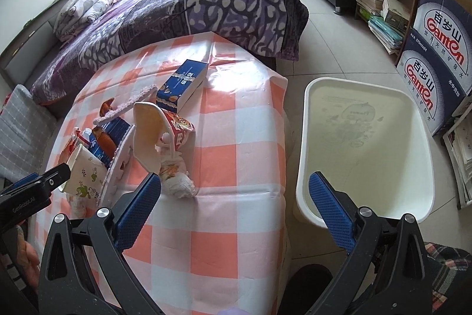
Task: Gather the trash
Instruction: 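Grasp the white paper cup with the left tool while the right grasps the red cup, then drop the red-and-white cup into the white bin with the right tool while the left carries the cup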
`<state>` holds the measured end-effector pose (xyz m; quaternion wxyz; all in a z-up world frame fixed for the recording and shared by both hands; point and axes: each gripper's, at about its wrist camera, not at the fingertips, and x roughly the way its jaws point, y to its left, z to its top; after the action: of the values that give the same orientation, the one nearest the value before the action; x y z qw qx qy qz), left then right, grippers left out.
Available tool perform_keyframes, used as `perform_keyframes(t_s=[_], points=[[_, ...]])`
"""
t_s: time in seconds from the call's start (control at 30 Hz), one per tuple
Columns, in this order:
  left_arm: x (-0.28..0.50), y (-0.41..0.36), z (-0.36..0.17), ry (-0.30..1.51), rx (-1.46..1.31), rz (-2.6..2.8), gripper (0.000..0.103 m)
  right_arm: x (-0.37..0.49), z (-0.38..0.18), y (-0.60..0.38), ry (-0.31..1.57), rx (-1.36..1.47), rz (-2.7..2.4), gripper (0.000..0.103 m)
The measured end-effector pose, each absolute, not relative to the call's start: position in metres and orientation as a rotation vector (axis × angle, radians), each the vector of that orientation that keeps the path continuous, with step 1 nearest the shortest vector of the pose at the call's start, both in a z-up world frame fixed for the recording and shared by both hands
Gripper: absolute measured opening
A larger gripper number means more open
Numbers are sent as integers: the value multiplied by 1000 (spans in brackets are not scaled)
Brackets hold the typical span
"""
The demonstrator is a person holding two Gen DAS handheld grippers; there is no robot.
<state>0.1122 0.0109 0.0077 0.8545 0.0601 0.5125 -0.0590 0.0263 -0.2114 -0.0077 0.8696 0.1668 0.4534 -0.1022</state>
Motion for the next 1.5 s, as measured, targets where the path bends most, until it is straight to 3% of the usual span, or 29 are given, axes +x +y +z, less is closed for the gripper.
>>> perform_keyframes(t_s=[0.13,0.67,0.7,0.73,0.77,0.83,1.03,1.1,1.13,1.17,1.2,1.23,1.27,1.5], points=[[132,10,1,1165,101,-171,95,48,-7,-208,989,352,-168,96],[151,56,-3,1225,-39,-181,95,151,-34,-152,1108,99,-118,95],[150,56,-5,1231,-36,-189,95,156,-36,-152,1114,105,-103,91],[150,54,-7,1237,-30,-195,95,160,-39,-154,1130,120,-80,73],[149,52,-8,1238,-21,-202,95,163,-41,-157,1150,149,-52,49],[149,46,-10,1237,-2,-216,95,166,-43,-162,1155,218,-11,32],[156,31,-22,1257,66,-220,94,162,-29,-178,1081,298,22,27],[159,30,-30,1275,96,-203,87,158,-22,-182,1061,322,31,27],[159,30,-34,1282,107,-192,78,156,-18,-184,1048,325,34,27],[159,31,-38,1295,107,-188,63,154,-15,-185,1035,324,35,27],[160,34,-41,1308,96,-186,55,151,-11,-186,1021,320,36,27],[160,37,-43,1319,77,-186,38,149,-6,-186,1007,316,36,27],[159,41,-44,1320,54,-185,31,146,-2,-186,991,312,37,27],[150,65,-18,1232,-100,-184,24,120,19,-190,914,322,42,27]])
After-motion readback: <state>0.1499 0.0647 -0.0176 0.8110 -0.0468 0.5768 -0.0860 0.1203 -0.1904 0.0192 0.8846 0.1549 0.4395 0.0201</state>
